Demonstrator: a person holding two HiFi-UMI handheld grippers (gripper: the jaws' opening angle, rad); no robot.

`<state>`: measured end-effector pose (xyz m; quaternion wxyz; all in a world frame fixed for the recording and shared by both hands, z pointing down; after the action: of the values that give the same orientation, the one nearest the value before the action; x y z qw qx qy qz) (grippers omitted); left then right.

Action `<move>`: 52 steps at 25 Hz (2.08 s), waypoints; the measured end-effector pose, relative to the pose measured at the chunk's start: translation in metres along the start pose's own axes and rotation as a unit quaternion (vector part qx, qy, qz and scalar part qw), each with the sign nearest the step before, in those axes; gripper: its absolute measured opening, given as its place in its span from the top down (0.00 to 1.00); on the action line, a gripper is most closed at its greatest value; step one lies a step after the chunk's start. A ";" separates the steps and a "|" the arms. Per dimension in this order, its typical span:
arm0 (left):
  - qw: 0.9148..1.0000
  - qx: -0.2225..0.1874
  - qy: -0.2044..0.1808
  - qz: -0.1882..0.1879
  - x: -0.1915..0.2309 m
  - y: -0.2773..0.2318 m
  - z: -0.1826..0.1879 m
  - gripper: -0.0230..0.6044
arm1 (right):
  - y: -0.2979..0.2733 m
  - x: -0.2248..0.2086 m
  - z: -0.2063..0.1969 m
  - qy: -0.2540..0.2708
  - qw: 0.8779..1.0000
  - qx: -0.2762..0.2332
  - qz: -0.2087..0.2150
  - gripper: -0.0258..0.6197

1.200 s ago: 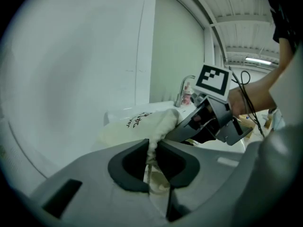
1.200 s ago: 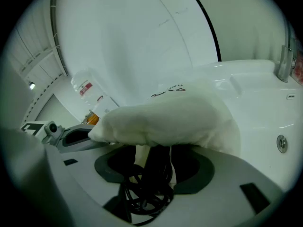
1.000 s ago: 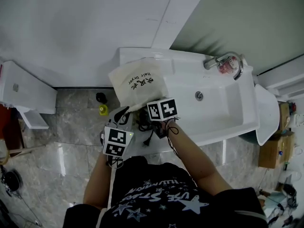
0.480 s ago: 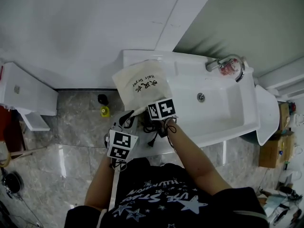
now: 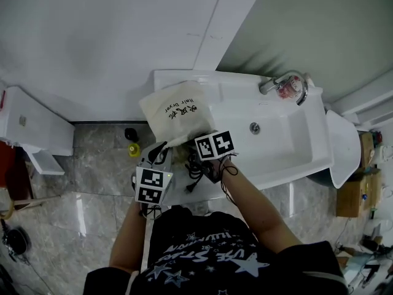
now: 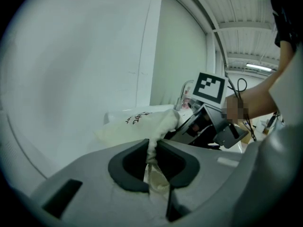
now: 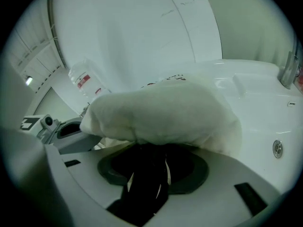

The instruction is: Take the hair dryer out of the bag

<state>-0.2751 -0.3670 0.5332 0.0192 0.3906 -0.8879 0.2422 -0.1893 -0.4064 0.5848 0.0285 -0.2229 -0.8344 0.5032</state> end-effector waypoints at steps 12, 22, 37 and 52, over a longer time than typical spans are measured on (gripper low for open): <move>0.998 -0.028 0.014 0.051 -0.006 0.003 0.016 0.89 | 0.053 0.003 -0.036 0.054 0.997 -0.004 0.058 0.68; 0.995 -0.034 0.035 0.086 -0.010 0.003 0.022 0.89 | 0.083 0.000 -0.070 0.127 0.983 0.018 0.130 0.68; 0.994 -0.023 0.055 0.091 -0.021 -0.002 0.022 0.89 | 0.134 -0.006 -0.110 0.193 0.956 0.027 0.221 0.68; 0.990 0.012 0.058 0.130 -0.048 -0.009 0.007 0.88 | 0.205 -0.031 -0.121 0.149 0.953 -0.047 0.258 0.68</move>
<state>-0.2341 -0.3421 0.5202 0.0345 0.2569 -0.9256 0.2760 -0.0581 -0.2385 0.4754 0.0116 -0.5039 -0.7578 0.4143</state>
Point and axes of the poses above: the fingertips, and each gripper's own axes: y backward along the fingers, x to its left, z out of its top, the point moved 2 cm from there along y, backward along the fingers, and after that the axes turned 15 degrees about -z, right-handed, at the moved point
